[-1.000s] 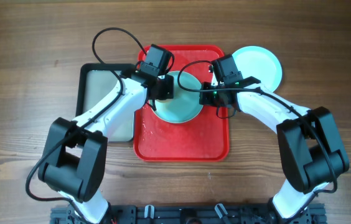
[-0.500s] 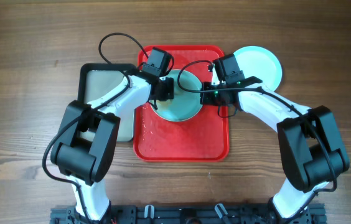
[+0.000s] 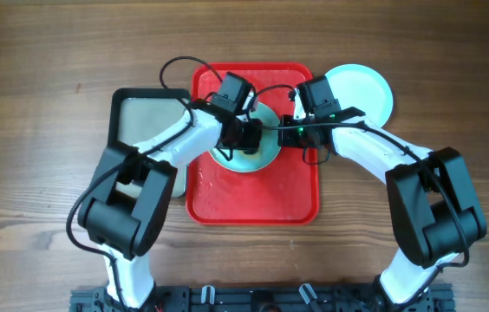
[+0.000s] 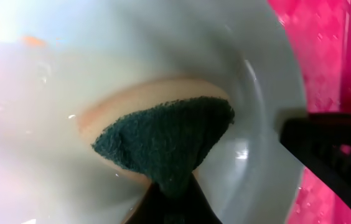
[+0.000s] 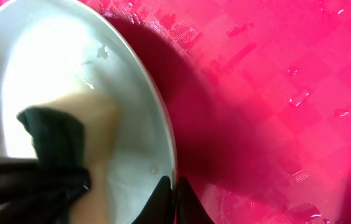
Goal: Clean dirty plates on tray and stack at the side
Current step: 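Scrub the held light-blue plate with the sponge in the left gripper, then return the sponge to the black tray, release, and raise left arm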
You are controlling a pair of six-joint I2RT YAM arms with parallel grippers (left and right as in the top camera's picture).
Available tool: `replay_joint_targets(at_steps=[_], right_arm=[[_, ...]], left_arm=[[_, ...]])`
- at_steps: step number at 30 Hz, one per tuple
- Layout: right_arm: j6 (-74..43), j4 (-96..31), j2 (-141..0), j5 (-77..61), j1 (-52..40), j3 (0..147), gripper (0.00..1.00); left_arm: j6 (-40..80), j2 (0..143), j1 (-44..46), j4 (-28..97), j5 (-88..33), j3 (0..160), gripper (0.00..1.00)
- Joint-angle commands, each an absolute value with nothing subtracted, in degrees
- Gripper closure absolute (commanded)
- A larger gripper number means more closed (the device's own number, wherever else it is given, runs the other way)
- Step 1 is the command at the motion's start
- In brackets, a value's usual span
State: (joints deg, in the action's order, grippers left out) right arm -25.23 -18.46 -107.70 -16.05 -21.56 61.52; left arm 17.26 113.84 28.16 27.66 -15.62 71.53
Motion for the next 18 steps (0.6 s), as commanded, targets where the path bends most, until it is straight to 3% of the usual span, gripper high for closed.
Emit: replay_joint_targets(at_steps=[1,10,15,18], right_arm=[[-23.97,-17.78,-108.47,-19.62,-22.65,61.36,0.96],[-23.97,-17.82,-108.47,-19.59,-22.63,61.36,0.95],[-23.99,-17.80,-108.47,-19.59,-22.65,61.36,0.96],[-23.99,-17.80,-108.47,-19.57,-22.65,61.36,0.96]], left_arm=[[16.95,115.94,30.22,28.34,-18.50,71.31,0.96],[16.67,97.34,24.05,31.53,-16.78,71.37,0.96],[13.39,94.43,16.34,43.20,0.25,71.35,0.96],[10.09,94.85,11.44,47.18,3.40,71.24,0.93]])
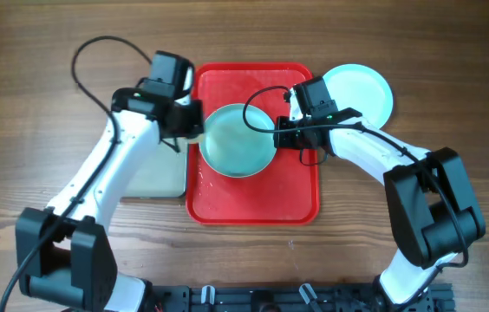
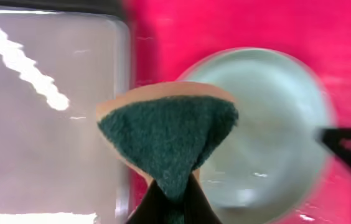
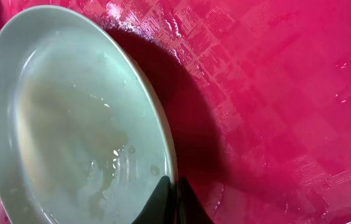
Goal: Clean dirty plates on tray and stack at the side
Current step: 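Return the sponge to the black tray, release, and raise left arm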
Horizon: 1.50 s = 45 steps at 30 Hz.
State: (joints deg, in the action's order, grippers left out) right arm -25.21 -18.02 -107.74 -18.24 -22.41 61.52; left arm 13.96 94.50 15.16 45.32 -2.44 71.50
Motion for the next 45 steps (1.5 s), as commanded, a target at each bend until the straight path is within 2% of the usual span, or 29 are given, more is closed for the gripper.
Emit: replay_joint_targets(at_steps=[1,4,8,14,20,22,26,27,32,36,37,39,45], right_arm=[[-23.99,-17.82,-108.47,-19.57,-22.65,61.36,0.96],[-23.99,-17.80,-108.47,-19.57,-22.65,61.36,0.96],[-23.99,-17.76,-108.47,-19.57,-22.65,61.36,0.96],[-23.99,-17.78,-108.47,-19.57,-22.65,61.36,0.96],[-23.99,-17.82,-108.47,-19.57,-22.65,61.36,0.96],[-23.99,-17.89,-108.47,-19.57,-22.65,61.36,0.96],[-23.99,-17.89,-108.47,-19.55,-22.65,61.36,0.96],[-24.01,-17.89,-108.47,-19.57,-22.65,61.36,0.96],[-24.01,-17.91,-108.47,-19.55,-22.65,61.36,0.94],[-24.03,-18.20,-108.47,-19.33,-22.65,61.36,0.91],[-24.03,-18.35,-108.47,-19.16,-22.65,61.36,0.91],[-24.03,-18.65,-108.47,-18.92,-22.65,61.36,0.91],[-24.16,-18.41,-108.47,-18.68,-22.65,61.36,0.91]], left_arm=[[9.32,95.07,9.28,48.53,3.64,71.24,0.93],[8.69,95.92,2.17,49.32,4.60,70.50,0.96],[2.92,95.92,-1.28,47.62,4.60,65.98,0.96],[1.65,95.92,-2.15,38.13,4.62,57.19,0.96],[1.69,95.92,-2.15,38.09,4.60,56.55,0.93],[1.69,95.92,-2.15,38.09,4.60,56.55,0.82],[1.76,95.92,-2.15,37.85,4.58,56.55,0.22],[1.76,95.92,-2.15,37.85,4.51,56.55,0.18],[2.90,95.90,-2.15,36.56,-4.75,58.00,0.13],[10.28,95.04,-3.09,34.48,-5.56,63.96,0.10],[12.32,94.24,-4.14,34.06,-5.54,65.63,0.09],[14.44,92.47,-6.87,31.51,-5.52,66.98,0.00],[15.49,91.29,-15.20,29.41,-5.52,66.98,0.00]])
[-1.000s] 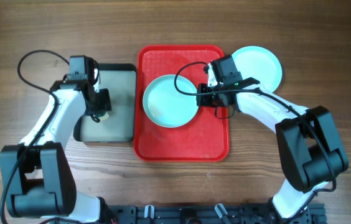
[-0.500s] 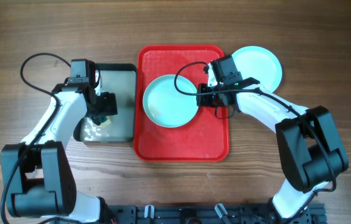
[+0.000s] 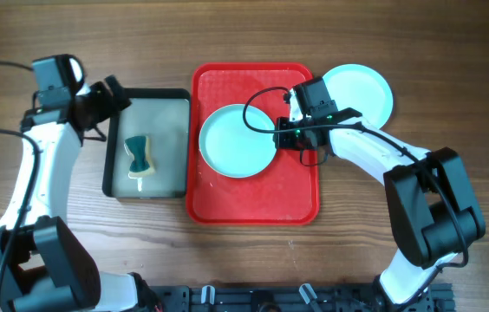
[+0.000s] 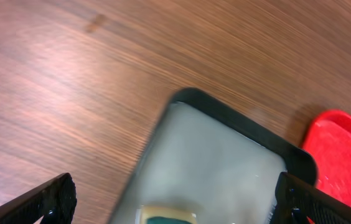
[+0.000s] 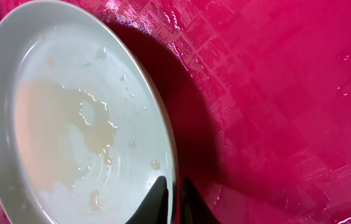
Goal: Clean dirty plates on tray and stack at the side
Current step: 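Return the sponge to the black tray, release, and raise left arm, then lift the light-blue plate with the right gripper and tilt it over the water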
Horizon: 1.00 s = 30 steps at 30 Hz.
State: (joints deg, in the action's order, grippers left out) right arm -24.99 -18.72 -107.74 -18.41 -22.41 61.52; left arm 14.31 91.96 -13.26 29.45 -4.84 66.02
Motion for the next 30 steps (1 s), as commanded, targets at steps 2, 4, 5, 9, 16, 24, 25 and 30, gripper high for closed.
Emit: replay_joint_targets(at_steps=[2,4,5,9,16,24,25,30], right_arm=[[-24.16,-18.39,-108.47,-18.68,-22.65,61.36,0.91],[-24.18,-18.00,-108.47,-18.68,-22.65,61.36,0.84],[-24.21,-17.80,-108.47,-18.41,-22.65,61.36,0.84],[-25.91,-17.50,-109.86,-16.36,-22.65,61.36,0.82],[-27.24,-16.47,-110.83,-16.60,-22.65,61.36,0.90],[-27.64,-16.49,-110.83,-16.84,-22.65,61.39,0.96],[-27.62,-16.45,-110.83,-16.84,-22.65,61.39,0.96],[-27.33,-14.57,-110.61,-19.00,-22.41,61.91,0.96]], left_arm=[[15.49,91.29,-15.59,29.41,-5.52,66.98,0.00],[15.49,91.29,-15.62,29.43,-5.52,66.98,0.00],[15.49,91.29,-15.62,29.43,-5.52,66.98,0.00],[15.49,91.29,-15.62,29.43,-5.52,66.98,0.00],[15.49,91.29,-15.62,29.43,-5.52,66.98,0.00],[15.49,91.29,-15.62,29.43,-5.52,66.98,0.00],[15.49,91.29,-15.62,29.43,-5.52,66.98,0.00],[15.49,91.29,-15.62,29.43,-5.52,66.98,0.00]])
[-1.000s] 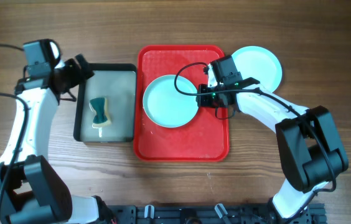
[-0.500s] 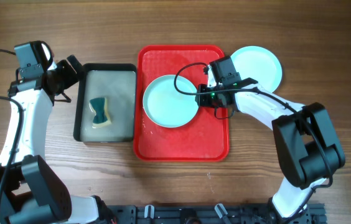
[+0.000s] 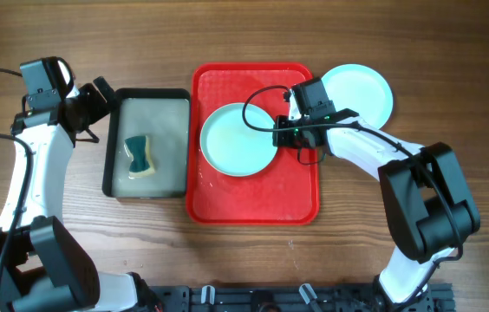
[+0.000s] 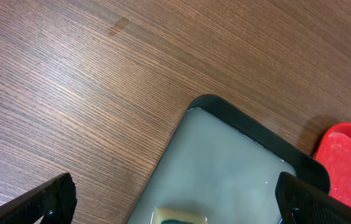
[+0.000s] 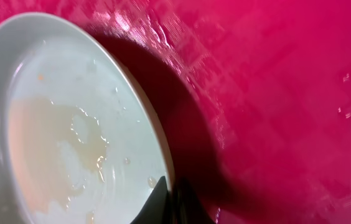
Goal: Clean dirty plates on tray and stack at the side
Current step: 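Lift the light-blue plate with the right gripper and tilt it over the water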
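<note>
A pale plate (image 3: 238, 139) with a wet film lies on the red tray (image 3: 253, 204). My right gripper (image 3: 281, 137) is shut on its right rim. The right wrist view shows the plate (image 5: 70, 124) and the gripper (image 5: 170, 200) pinching its edge. A second pale plate (image 3: 361, 91) rests on the table to the right of the tray. The green and yellow sponge (image 3: 140, 154) floats in the black basin (image 3: 110, 165) of cloudy water. My left gripper (image 3: 95, 111) hangs open by the basin's far left corner. In the left wrist view the gripper (image 4: 175, 205) holds nothing, with the sponge (image 4: 178, 218) just below.
The basin stands directly left of the tray, and its rim (image 4: 250, 127) crosses the left wrist view. Bare wooden table (image 3: 45, 251) lies left of the basin and in front of the tray. Water drops dot the tray floor (image 5: 287, 93).
My left gripper has drawn a little further left from the basin and is still open. The right gripper stays shut on the plate's rim, and the sponge lies where it was.
First my left gripper pressed the sponge on the plate while the right held its rim. Then the left gripper held the sponge at the basin's edge. Later the sponge lay in the basin with the left gripper open beside it, as now.
</note>
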You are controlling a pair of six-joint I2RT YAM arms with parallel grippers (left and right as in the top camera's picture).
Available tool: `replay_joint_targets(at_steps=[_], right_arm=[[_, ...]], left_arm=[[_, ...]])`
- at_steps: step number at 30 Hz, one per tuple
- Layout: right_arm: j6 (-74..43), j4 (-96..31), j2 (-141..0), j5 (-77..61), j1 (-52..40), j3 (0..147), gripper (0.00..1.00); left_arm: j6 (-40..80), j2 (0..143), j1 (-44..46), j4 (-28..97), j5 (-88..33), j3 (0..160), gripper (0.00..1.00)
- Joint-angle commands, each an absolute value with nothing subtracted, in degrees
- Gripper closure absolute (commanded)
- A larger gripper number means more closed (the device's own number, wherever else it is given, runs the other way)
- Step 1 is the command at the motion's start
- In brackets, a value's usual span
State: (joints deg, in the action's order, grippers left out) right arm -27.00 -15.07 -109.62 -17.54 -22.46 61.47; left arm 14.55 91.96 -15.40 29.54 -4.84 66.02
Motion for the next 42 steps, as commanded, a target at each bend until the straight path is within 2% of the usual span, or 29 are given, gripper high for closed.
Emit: replay_joint_targets(at_steps=[1,11,14,19,22,30,42], right_arm=[[-27.42,-14.70,-110.30,-19.68,-22.44,62.17,0.96],[-28.42,-31.97,-101.67,-9.82,-25.47,77.80,0.96],[-29.41,-26.50,-101.80,-7.40,-30.46,78.54,0.96],[-30.37,-17.87,-101.91,11.00,-41.60,78.28,0.96],[-29.93,-14.57,-103.20,16.82,-45.52,78.28,0.95],[-23.27,-6.20,-109.32,17.15,-47.07,78.28,0.96],[1.19,11.84,-109.32,17.15,-47.07,78.28,0.96]], left_arm=[[15.49,91.29,-15.62,29.43,-5.52,66.98,0.00],[15.49,91.29,-15.62,29.43,-5.52,66.98,0.00],[15.49,91.29,-15.62,29.43,-5.52,66.98,0.00],[15.49,91.29,-15.62,29.43,-5.52,66.98,0.00],[15.49,91.29,-15.62,29.43,-5.52,66.98,0.00],[15.49,91.29,-15.62,29.43,-5.52,66.98,0.00],[15.49,91.29,-15.62,29.43,-5.52,66.98,0.00]])
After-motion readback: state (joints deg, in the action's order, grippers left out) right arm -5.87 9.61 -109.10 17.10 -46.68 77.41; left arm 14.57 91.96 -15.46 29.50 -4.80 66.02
